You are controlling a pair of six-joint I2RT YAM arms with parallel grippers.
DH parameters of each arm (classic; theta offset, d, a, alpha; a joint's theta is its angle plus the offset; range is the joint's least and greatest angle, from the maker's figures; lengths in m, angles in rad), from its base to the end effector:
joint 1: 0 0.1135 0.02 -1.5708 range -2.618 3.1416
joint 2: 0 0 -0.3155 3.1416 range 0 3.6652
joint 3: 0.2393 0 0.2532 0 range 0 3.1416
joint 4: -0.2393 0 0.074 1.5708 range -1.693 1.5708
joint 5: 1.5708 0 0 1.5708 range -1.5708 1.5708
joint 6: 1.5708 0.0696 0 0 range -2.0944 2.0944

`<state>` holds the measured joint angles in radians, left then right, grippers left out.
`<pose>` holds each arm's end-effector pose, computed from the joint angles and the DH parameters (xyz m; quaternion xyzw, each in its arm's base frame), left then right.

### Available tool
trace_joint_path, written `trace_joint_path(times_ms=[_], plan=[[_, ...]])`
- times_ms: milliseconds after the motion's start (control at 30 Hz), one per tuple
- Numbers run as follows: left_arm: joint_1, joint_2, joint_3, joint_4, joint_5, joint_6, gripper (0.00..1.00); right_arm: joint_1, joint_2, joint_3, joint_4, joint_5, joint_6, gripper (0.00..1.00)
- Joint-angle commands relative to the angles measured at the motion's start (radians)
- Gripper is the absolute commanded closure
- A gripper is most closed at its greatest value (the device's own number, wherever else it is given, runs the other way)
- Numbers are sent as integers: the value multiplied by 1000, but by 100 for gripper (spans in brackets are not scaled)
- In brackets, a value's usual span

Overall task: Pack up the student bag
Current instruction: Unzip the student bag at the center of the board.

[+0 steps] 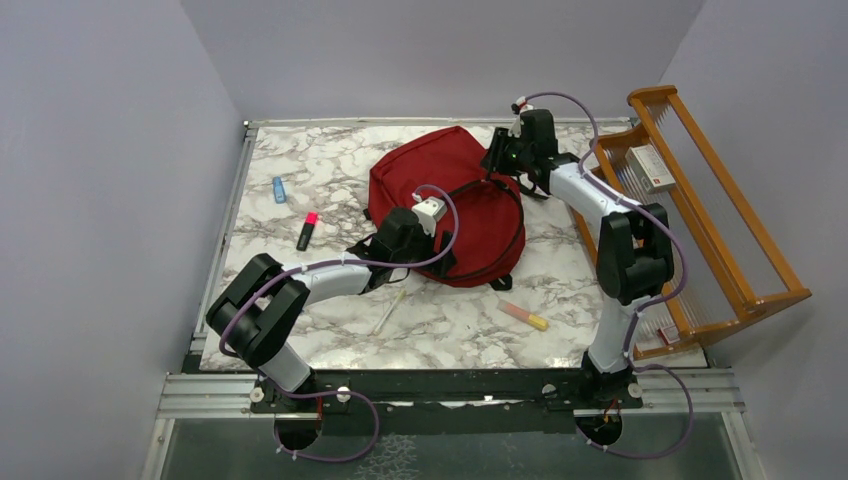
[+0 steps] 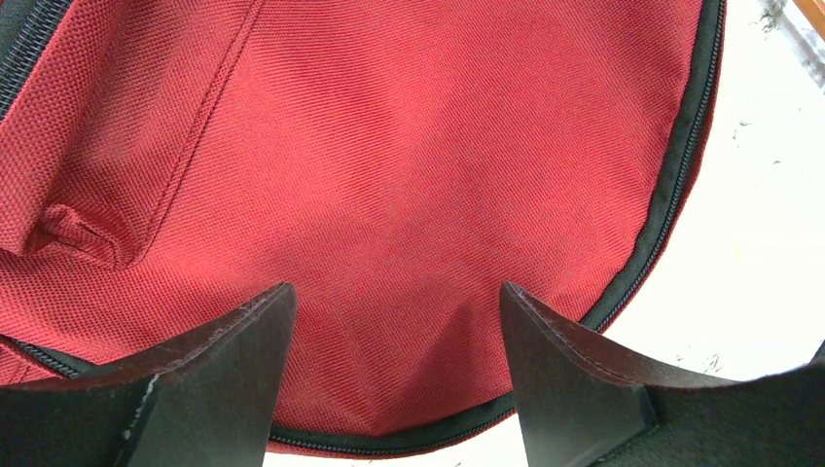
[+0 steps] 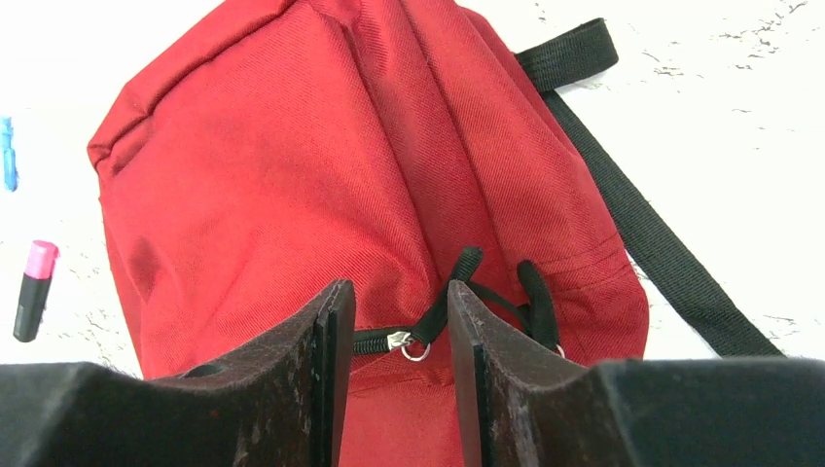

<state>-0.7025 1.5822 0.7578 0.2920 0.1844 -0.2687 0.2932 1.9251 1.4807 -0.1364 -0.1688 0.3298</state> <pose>0.2645 -0.2407 0.2168 0.2307 0.8344 -0.3013 0.3996 0.4720 0.1547 0.2796 -0.0240 0.8774 0.2157 0.4278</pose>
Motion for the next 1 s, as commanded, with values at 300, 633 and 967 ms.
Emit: trace_joint_path(times_ms=[300, 633, 967], plan=[[-3, -6, 9, 24, -16, -4, 23, -66, 39, 11, 7, -101, 122, 52], [-4, -13, 8, 20, -19, 1, 23, -116, 93, -23, 127, -331, 274, 52], [-3, -21, 2, 13, -25, 4, 23, -125, 144, -14, 166, -419, 323, 53]])
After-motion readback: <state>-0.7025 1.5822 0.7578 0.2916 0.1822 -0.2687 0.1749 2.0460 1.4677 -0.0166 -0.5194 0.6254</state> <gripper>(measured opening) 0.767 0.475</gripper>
